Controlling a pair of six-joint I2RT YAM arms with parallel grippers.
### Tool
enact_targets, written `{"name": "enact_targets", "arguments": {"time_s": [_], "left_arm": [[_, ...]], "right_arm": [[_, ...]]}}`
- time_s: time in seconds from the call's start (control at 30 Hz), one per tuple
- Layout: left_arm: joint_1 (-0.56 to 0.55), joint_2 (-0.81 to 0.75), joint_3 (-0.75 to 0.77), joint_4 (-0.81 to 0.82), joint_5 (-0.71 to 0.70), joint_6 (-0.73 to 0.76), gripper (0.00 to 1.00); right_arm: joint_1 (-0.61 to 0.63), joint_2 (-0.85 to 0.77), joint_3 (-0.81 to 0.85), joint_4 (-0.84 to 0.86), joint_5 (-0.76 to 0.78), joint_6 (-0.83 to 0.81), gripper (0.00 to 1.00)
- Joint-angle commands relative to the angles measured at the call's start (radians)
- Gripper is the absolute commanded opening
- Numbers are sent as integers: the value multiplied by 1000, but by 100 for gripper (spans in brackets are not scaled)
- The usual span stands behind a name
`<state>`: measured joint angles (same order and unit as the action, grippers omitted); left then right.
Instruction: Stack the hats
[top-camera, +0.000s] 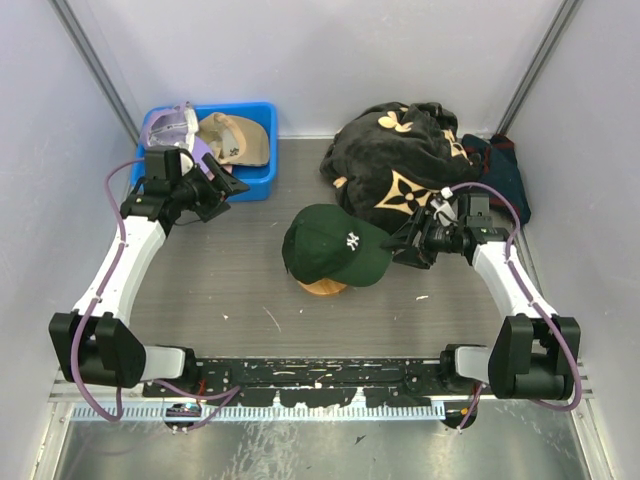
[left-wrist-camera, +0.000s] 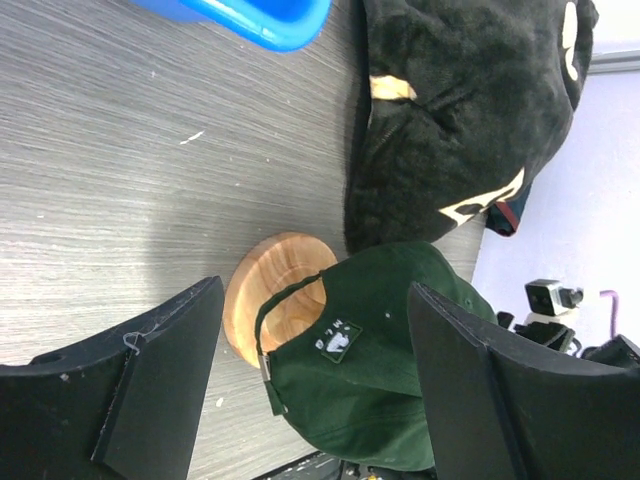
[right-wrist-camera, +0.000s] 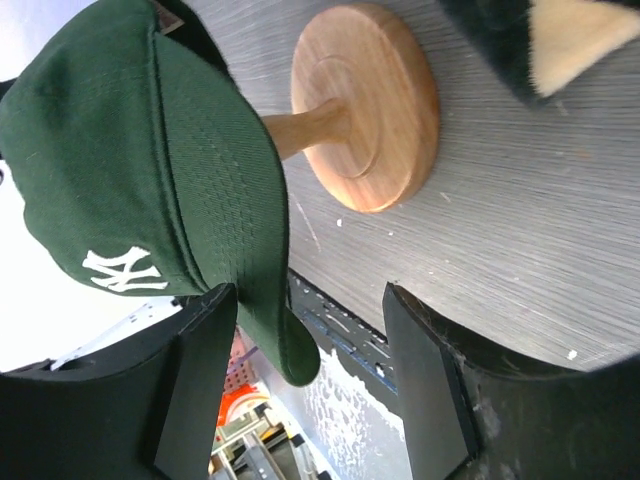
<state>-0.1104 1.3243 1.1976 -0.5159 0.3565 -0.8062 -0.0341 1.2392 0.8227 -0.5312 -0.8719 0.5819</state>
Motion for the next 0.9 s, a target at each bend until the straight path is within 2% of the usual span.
{"name": "enact_targets", "arguments": {"time_s": [0.0,0.3,0.5,0.7,0.87], "left_arm": [[0,23,75,-24,-71,44,82],[32,151,286,-124,-303,93,83],[79,286,421,-144,-304,87,82],[78,374,468,-107,-287,68,82],[65,505,560,-84,-256,33,76]], "right_arm": [[-27,-5,69,-83,89,-94,67],[-35,-33,111,-188,290,-187,69],[-38,-23,124,-191,302,-192,69],[-51,-22,142,-203,340,-205,69],[-62,-28,146,-219,407,-217,69]]}}
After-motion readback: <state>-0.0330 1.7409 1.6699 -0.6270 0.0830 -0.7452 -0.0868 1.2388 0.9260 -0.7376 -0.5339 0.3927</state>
